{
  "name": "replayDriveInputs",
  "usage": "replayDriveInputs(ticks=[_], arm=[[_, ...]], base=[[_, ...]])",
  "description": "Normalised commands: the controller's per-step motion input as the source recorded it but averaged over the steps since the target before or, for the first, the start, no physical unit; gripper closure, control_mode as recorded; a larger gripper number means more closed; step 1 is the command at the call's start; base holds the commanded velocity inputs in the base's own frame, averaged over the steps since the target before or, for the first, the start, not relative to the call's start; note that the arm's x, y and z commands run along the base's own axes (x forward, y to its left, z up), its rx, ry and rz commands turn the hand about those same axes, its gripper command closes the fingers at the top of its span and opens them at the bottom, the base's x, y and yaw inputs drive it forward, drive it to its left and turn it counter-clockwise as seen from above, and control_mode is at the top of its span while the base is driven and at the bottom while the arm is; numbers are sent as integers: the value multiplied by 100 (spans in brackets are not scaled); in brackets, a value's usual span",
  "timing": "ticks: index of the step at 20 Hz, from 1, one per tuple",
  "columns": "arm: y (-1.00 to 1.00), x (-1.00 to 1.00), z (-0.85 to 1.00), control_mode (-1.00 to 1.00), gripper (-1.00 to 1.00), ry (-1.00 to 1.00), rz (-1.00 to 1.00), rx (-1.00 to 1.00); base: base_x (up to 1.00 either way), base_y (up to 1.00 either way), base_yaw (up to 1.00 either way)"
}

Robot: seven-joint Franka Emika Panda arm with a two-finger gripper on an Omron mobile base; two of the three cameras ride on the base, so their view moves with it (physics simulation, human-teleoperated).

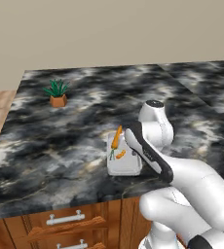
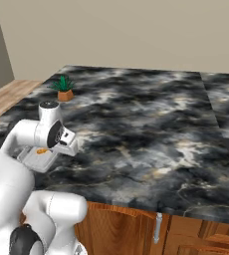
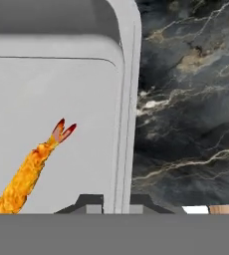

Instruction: Place the tupperware on the second highest shelf of the fridge. Make space for the tupperware among the existing items by rearranging them on the shelves if needed. Close the fridge door when finished.

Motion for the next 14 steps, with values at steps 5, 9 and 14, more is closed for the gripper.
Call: replayDriveInputs(ticks=[5,9,14], arm=[[-96,-56,95,-100,100,-11,-5,1],[-76,-64,74,-100,100,-25,-7,3],[-14,-44,66,-100,100,-17,-5,1]], base=[[0,0,0],[0,0,0],[0,0,0]])
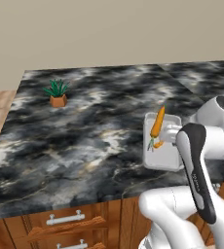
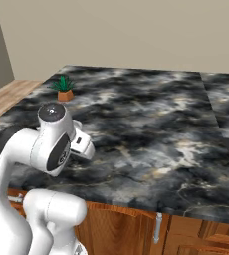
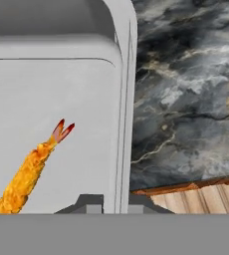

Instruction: Place the tupperware on the second highest shelf of the fridge. Make space for the tupperware among the existing items by rearranging them on the shelves if needed. Close the fridge door when finished.

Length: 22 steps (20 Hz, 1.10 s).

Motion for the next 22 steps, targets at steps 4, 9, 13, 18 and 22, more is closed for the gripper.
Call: replayDriveInputs(ticks=[4,9,13,18,22], arm=[[-14,-8,72,-100,100,-2,-1,4],[-33,0,65,-100,100,12,-2,3],[-3,7,12,100,100,6,-1,0],[0,0,0,100,100,0,0,0],[0,0,0,100,100,0,0,0]], base=[[0,0,0],[0,0,0],[0,0,0],[-65,0,24],[-57,0,46]])
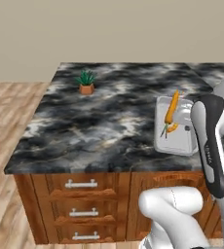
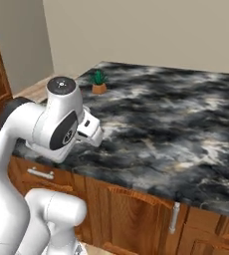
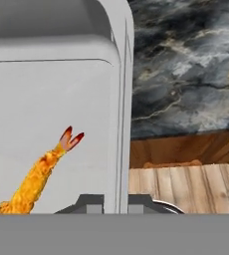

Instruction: Place the tupperware on the second highest shelf of the fridge. Make space for the tupperware among the existing items by rearranging them on the shelves if needed. Close the fridge door when finished.

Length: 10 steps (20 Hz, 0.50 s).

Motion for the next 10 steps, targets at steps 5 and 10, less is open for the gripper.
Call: replayDriveInputs(ticks=[5,10], arm=[[0,0,0,100,100,0,0,0],[0,0,0,100,100,0,0,0]], base=[[-11,24,55],[27,44,60]])
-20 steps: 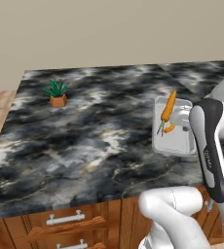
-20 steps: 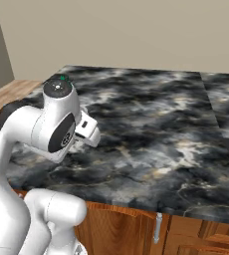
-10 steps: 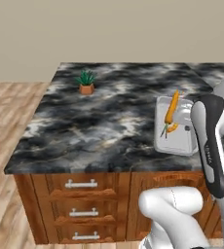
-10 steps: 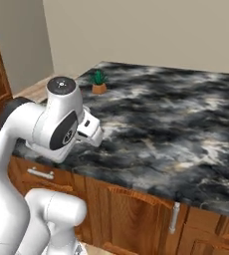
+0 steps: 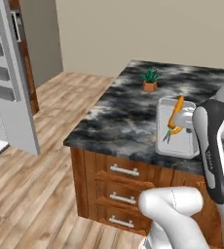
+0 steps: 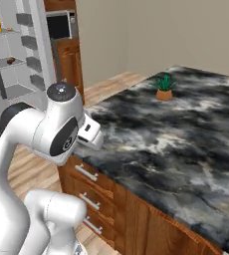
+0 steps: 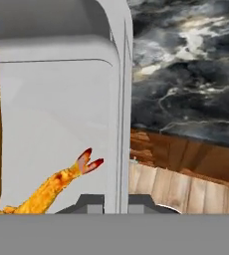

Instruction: Place the tupperware on the second highest shelf of the fridge. Make space for the tupperware among the existing items by rearranging them on the shelves if needed. Close the fridge door when finished.

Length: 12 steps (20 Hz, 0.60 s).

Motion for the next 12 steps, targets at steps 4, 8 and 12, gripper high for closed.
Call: replayDriveInputs(ticks=[4,8,12], arm=[[0,0,0,100,100,0,0,0],[0,0,0,100,100,0,0,0],[0,0,0,100,100,0,0,0]], base=[[79,56,55],[100,72,39],[100,78,26]])
